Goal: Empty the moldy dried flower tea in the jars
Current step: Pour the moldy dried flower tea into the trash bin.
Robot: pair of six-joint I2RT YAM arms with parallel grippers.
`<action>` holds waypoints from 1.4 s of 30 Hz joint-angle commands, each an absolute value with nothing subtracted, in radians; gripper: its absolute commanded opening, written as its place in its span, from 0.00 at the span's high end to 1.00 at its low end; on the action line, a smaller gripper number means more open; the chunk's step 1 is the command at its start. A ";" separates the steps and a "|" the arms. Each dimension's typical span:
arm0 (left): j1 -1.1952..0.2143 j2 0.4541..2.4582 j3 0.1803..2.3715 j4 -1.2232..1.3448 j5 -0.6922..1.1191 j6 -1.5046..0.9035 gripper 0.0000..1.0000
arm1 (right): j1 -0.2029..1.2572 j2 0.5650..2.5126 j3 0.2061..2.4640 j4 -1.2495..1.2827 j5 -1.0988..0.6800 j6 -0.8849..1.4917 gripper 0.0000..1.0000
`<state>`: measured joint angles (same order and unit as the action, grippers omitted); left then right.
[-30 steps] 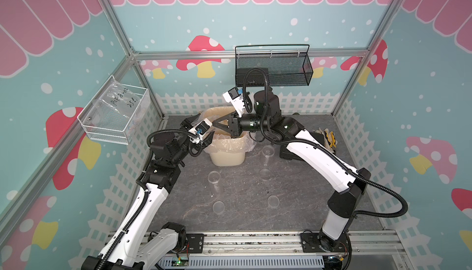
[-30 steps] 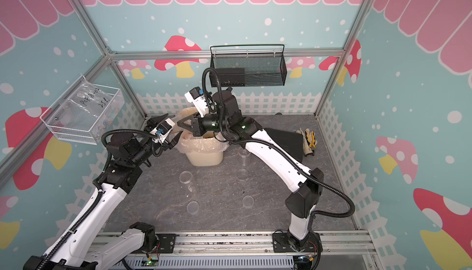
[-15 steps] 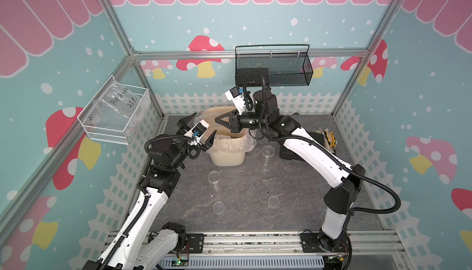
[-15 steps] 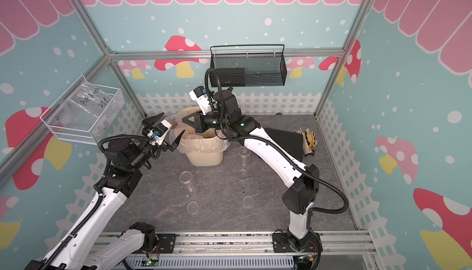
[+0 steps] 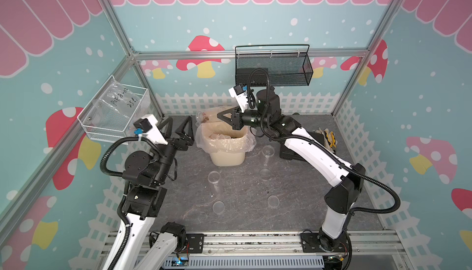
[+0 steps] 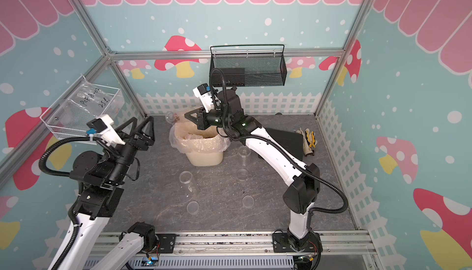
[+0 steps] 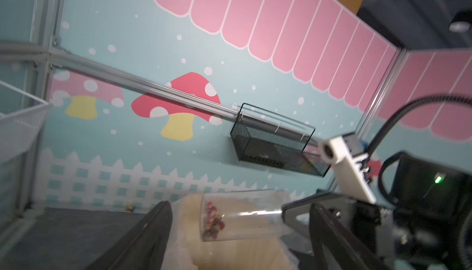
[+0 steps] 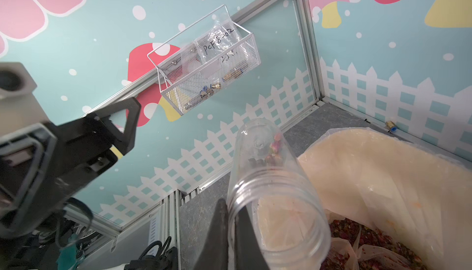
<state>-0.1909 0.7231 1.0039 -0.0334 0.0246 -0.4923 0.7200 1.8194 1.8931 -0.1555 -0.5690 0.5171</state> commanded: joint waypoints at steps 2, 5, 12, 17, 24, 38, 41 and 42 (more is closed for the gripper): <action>-0.188 0.753 1.053 -0.212 0.019 -1.076 0.12 | 0.722 1.759 1.832 -0.030 -0.580 0.523 1.00; -0.188 0.776 1.046 -0.196 0.061 -1.244 0.10 | 0.721 1.736 1.784 0.034 -0.590 0.531 1.00; -0.186 0.825 0.981 -0.062 0.104 -1.478 0.09 | 0.720 1.692 1.713 0.102 -0.595 0.522 1.00; -0.183 0.894 0.959 0.038 0.166 -1.582 0.07 | 0.721 1.655 1.654 0.184 -0.610 0.532 1.00; -0.183 0.984 0.980 0.140 0.220 -1.640 0.04 | 0.721 1.657 1.625 0.236 -0.655 0.569 1.00; -0.183 1.100 1.003 0.245 0.261 -1.678 0.27 | 0.721 1.684 1.590 0.303 -0.679 0.626 1.00; -0.183 1.104 0.991 0.247 0.253 -1.684 0.35 | 0.721 1.689 1.586 0.303 -0.665 0.623 1.00; -0.183 1.106 0.987 0.246 0.250 -1.687 0.37 | 0.721 1.690 1.585 0.302 -0.658 0.623 1.00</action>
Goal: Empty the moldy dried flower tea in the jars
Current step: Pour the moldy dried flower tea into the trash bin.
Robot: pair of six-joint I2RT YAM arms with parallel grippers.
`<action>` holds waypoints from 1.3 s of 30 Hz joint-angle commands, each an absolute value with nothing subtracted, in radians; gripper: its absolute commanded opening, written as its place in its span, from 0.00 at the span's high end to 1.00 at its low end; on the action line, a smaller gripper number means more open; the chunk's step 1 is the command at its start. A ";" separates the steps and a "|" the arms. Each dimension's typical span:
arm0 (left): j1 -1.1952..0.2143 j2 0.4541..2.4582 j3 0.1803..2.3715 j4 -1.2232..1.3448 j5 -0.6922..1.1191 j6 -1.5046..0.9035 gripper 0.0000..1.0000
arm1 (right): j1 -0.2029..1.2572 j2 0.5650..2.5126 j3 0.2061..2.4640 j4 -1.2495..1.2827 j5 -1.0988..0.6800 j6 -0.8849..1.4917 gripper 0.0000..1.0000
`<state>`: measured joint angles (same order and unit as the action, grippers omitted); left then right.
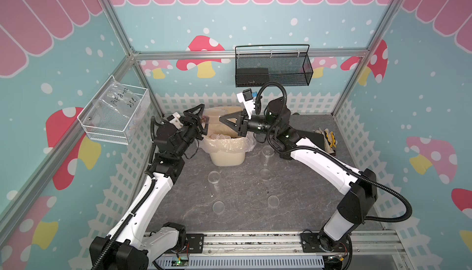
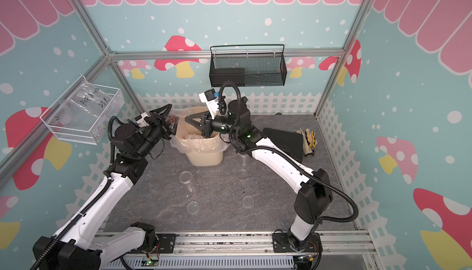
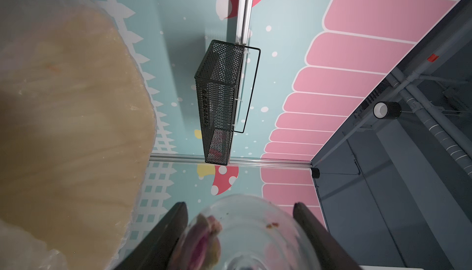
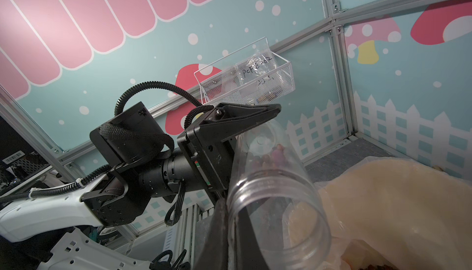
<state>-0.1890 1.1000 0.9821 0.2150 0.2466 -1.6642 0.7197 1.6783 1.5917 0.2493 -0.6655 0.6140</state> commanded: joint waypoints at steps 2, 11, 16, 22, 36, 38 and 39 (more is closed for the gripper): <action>-0.183 1.109 0.981 0.247 0.246 -1.687 0.44 | 0.721 1.692 1.583 0.303 -0.646 0.621 1.00; -0.181 1.136 0.966 0.276 0.252 -1.676 0.77 | 0.718 1.669 1.552 0.300 -0.595 0.594 0.88; -0.168 1.159 1.010 0.222 0.243 -1.578 0.87 | 0.712 1.585 1.479 0.301 -0.499 0.543 0.55; -0.159 1.218 1.113 0.108 0.223 -1.406 0.94 | 0.707 1.466 1.346 0.306 -0.413 0.500 0.24; -0.182 1.370 1.359 -0.224 0.110 -0.868 1.00 | 0.703 1.153 1.004 0.292 -0.275 0.456 0.17; -0.209 1.386 1.374 -0.246 0.050 -0.765 1.00 | 0.703 1.126 0.971 0.285 -0.261 0.455 0.17; -0.229 1.397 1.388 -0.264 0.006 -0.701 1.00 | 0.703 1.113 0.954 0.282 -0.254 0.454 0.17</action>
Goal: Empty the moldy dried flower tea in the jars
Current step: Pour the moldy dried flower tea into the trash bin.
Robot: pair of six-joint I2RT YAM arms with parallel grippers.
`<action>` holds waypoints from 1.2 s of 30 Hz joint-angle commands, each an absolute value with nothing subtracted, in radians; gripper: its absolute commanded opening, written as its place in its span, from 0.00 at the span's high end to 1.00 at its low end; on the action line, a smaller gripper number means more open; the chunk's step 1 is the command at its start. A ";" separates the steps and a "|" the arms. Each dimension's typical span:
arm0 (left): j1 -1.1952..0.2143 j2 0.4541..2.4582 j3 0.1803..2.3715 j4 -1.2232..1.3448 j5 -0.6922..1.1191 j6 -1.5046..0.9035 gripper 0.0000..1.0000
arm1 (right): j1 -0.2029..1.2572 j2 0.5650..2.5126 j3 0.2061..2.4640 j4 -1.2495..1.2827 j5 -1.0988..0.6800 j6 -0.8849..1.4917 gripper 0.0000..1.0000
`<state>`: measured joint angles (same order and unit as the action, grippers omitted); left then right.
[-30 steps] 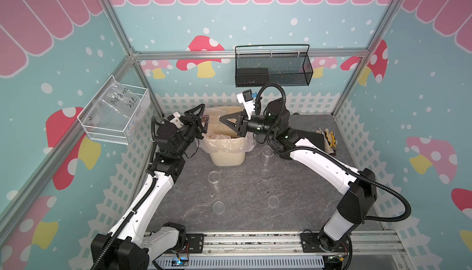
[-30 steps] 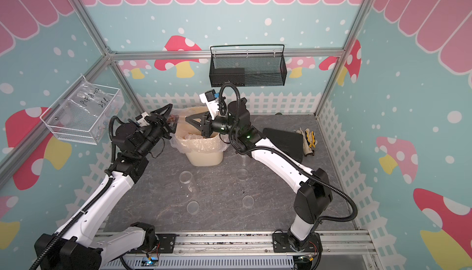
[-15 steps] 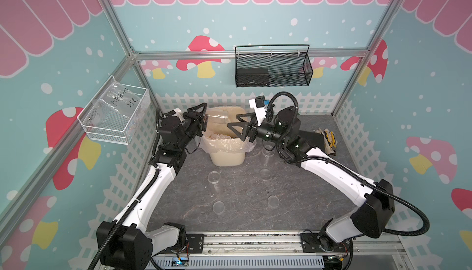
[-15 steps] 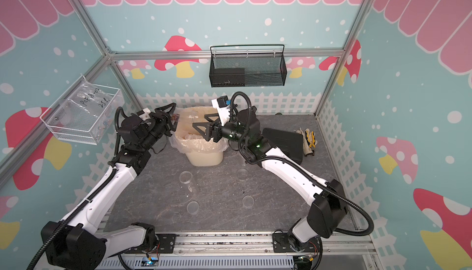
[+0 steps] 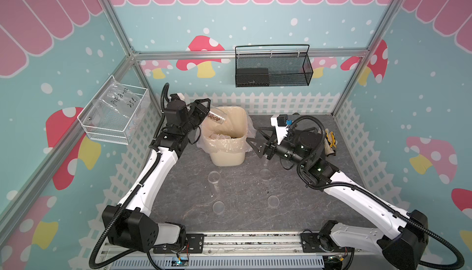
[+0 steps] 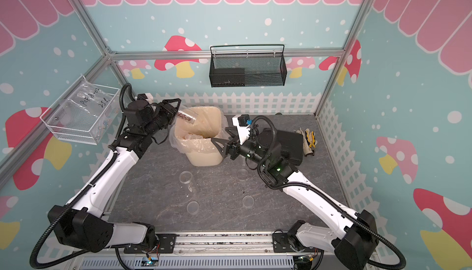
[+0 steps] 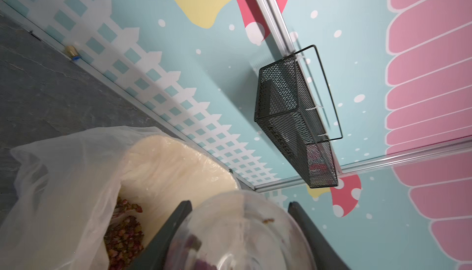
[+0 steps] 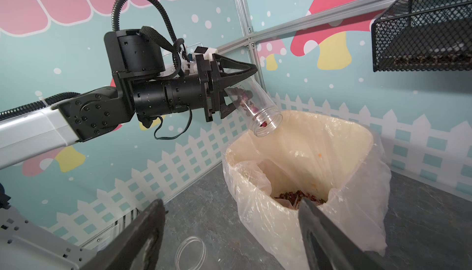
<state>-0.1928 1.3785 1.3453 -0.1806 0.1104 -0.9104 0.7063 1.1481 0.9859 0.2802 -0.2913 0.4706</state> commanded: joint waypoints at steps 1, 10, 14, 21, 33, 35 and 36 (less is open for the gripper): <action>-0.253 1.407 1.402 -0.277 -0.036 -0.625 1.00 | 0.701 1.101 0.939 0.277 -0.248 0.454 0.17; -0.513 1.462 1.439 -0.261 -0.548 -0.051 1.00 | 0.701 1.021 0.855 0.252 -0.199 0.450 0.17; -0.396 1.431 1.438 -0.310 -0.241 -0.373 1.00 | 0.701 1.009 0.844 0.246 -0.191 0.441 0.16; -0.415 1.449 1.476 -0.363 -0.232 -0.401 1.00 | 0.701 1.011 0.839 0.242 -0.195 0.435 0.16; -0.438 1.432 1.483 -0.375 -0.286 -0.359 1.00 | 0.698 1.014 0.825 0.233 -0.204 0.429 0.15; -0.400 1.423 1.471 -0.367 -0.261 -0.393 1.00 | 0.698 1.015 0.824 0.233 -0.205 0.428 0.15; -0.499 1.421 1.474 -0.337 -0.454 -0.225 1.00 | 0.696 1.016 0.822 0.230 -0.206 0.429 0.15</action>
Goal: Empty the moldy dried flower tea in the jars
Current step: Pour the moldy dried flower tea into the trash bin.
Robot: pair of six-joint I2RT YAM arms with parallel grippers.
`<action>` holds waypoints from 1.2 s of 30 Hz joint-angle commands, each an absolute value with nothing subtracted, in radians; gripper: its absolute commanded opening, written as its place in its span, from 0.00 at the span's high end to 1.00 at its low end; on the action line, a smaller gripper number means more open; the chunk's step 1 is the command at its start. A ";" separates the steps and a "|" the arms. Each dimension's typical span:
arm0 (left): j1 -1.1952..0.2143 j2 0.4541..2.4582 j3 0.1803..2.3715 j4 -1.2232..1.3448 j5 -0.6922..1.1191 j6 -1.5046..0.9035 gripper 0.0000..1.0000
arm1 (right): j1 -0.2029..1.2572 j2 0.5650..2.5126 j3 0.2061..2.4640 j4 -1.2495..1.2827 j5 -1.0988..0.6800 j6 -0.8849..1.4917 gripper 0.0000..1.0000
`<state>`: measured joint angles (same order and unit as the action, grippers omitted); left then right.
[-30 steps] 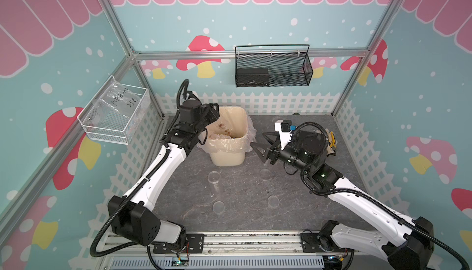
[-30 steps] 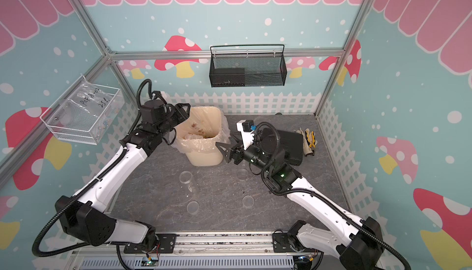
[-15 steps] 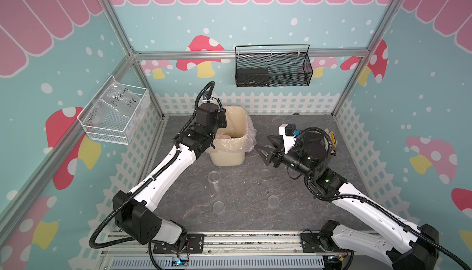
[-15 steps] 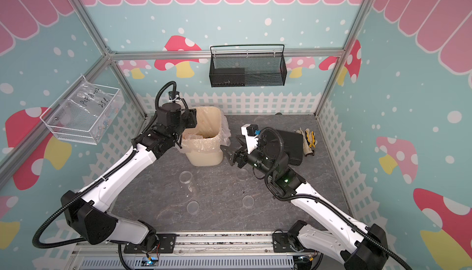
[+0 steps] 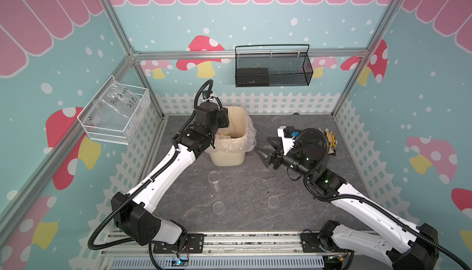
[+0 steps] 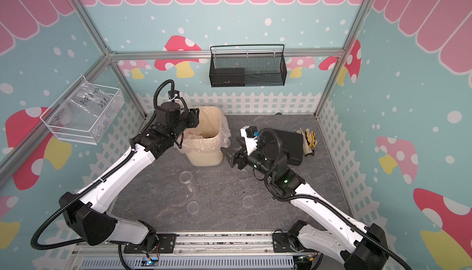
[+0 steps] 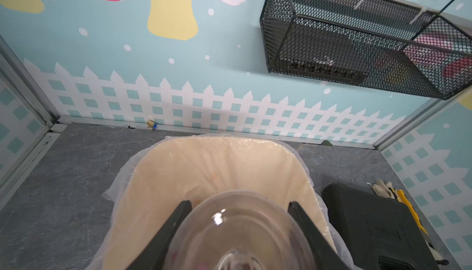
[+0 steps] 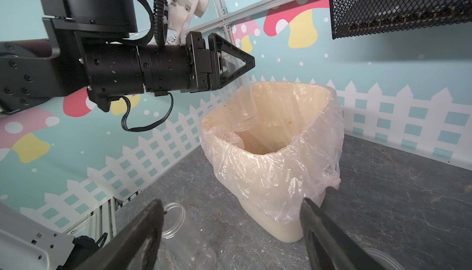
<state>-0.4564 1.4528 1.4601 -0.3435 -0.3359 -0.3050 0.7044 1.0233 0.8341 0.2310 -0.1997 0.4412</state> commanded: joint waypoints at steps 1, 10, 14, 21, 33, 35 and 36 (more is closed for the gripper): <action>-0.563 1.425 1.462 -0.285 -0.571 -0.095 1.00 | 0.696 1.015 0.822 0.229 -0.207 0.431 0.15; -0.376 1.410 1.459 -0.385 -0.246 -0.508 1.00 | 0.693 1.012 0.813 0.227 -0.215 0.430 0.15; -0.553 1.408 1.466 -0.305 -0.573 -0.193 1.00 | 0.692 1.015 0.813 0.222 -0.220 0.432 0.15; -0.442 1.410 1.486 -0.388 -0.348 -0.428 1.00 | 0.690 1.023 0.815 0.222 -0.234 0.440 0.15; -0.405 1.344 1.450 -0.371 -0.326 -0.539 1.00 | 0.689 1.030 0.823 0.227 -0.246 0.469 0.15; -0.380 1.304 1.424 -0.339 -0.248 -0.623 1.00 | 0.689 1.037 0.828 0.238 -0.252 0.492 0.15; -0.364 1.283 1.408 -0.322 -0.217 -0.671 1.00 | 0.689 1.044 0.831 0.249 -0.259 0.509 0.15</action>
